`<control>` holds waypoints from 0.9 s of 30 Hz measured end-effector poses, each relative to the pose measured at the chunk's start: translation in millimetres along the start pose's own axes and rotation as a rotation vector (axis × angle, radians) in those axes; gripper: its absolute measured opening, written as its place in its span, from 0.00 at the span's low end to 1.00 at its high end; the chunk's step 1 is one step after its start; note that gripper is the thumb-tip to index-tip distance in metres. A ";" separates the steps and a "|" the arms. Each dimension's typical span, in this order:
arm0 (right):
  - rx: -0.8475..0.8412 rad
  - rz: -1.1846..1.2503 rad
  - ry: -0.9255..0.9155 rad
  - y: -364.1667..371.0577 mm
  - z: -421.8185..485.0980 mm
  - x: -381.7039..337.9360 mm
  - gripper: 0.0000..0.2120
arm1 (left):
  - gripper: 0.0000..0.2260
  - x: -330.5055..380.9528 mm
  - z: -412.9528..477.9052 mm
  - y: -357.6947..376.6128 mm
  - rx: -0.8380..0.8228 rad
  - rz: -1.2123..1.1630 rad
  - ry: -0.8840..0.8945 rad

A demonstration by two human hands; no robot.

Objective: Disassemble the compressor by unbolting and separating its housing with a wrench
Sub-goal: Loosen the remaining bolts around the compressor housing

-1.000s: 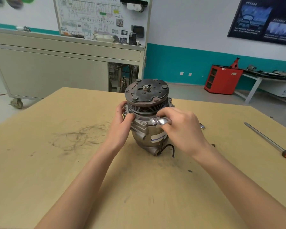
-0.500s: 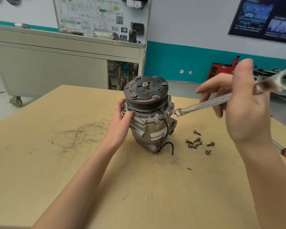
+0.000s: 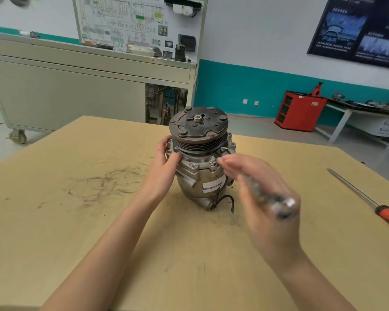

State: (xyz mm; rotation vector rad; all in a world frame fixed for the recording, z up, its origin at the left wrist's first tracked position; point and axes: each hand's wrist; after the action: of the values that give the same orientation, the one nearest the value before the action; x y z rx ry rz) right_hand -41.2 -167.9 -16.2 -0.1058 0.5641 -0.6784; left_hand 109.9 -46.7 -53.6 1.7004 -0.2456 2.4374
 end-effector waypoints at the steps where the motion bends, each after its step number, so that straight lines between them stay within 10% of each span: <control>1: -0.017 -0.131 -0.128 4.0 -3.3 2.7 0.09 | 0.21 -0.5 0.0 -0.1 0.002 0.003 0.004; 8: 0.034 -0.652 -0.507 30.1 -2.3 5.8 0.06 | 0.20 -2.6 0.8 0.2 0.014 -0.012 0.027; 27: 0.028 -0.803 -0.502 50.6 -2.2 10.3 0.03 | 0.20 -1.0 3.2 -0.9 -0.006 0.035 0.041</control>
State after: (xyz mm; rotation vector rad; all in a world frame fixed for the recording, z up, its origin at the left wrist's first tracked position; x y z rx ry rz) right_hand -7.2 -134.6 -36.5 -0.4779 0.0004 -1.3858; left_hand 113.4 -46.5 -53.4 1.6555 -0.2800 2.4909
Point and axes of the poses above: each hand's wrist, its own z-axis towards the middle knuckle, its own y-axis out of the palm, x = y × z, and after that the axes turned 3 degrees about y, right-handed
